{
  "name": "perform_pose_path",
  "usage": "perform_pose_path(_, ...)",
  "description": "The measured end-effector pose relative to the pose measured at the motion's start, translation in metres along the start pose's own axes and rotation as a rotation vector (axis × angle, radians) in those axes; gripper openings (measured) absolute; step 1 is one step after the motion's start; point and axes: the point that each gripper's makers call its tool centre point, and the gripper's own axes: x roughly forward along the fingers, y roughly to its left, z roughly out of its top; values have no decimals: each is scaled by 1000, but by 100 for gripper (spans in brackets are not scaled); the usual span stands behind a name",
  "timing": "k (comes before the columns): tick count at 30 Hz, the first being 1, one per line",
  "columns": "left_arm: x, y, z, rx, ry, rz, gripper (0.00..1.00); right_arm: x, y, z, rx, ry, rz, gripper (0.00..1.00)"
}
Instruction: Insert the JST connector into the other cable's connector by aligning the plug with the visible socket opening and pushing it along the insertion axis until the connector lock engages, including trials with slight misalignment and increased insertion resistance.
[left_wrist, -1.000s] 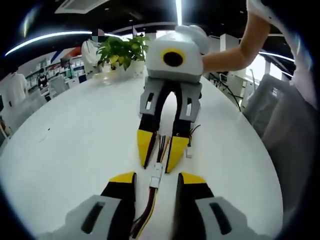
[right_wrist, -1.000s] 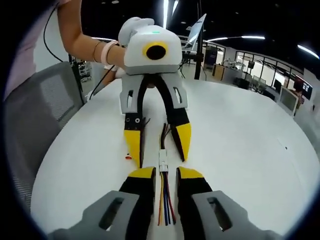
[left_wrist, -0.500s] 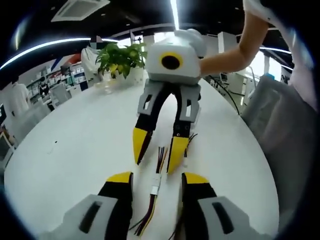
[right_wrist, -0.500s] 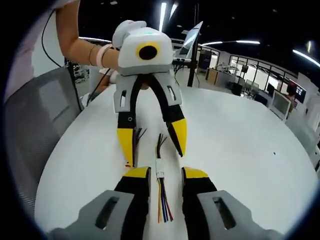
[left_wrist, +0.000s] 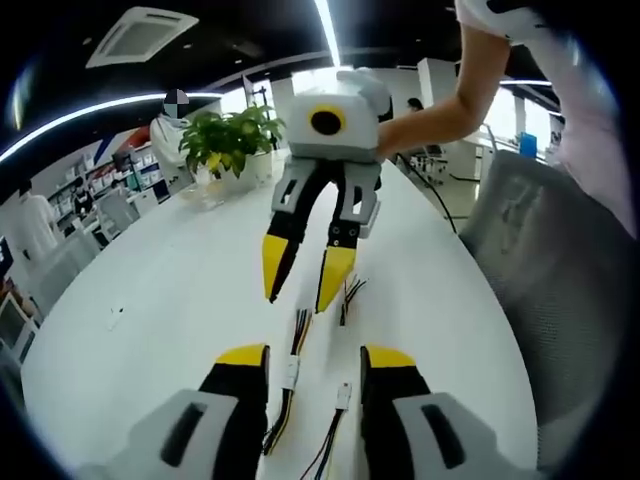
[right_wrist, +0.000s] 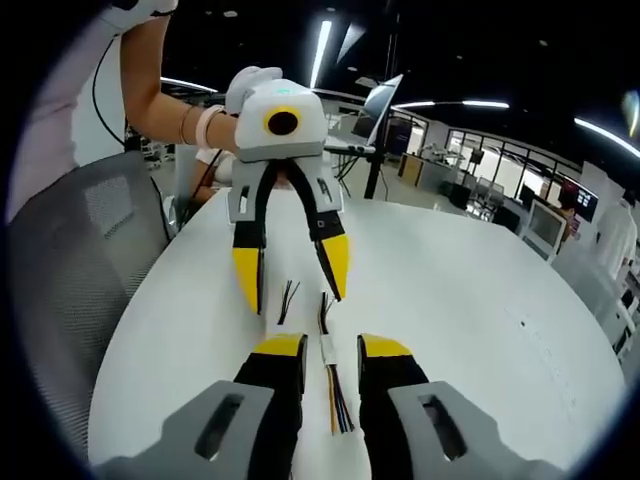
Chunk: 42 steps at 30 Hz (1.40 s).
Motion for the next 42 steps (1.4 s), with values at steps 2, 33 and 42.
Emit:
perform_pose_path(2,0,-4,-3,3,9,-6,31,-1,6,-4,1,10,10,15)
perform_pose_path(33,19,-18,-47,-37,69,-35,9,7,31,-63,123,95,26,12)
perform_pose_path(42,21,-17,-49,-81,43,-35,9,8,31,-69,147,99,18,11)
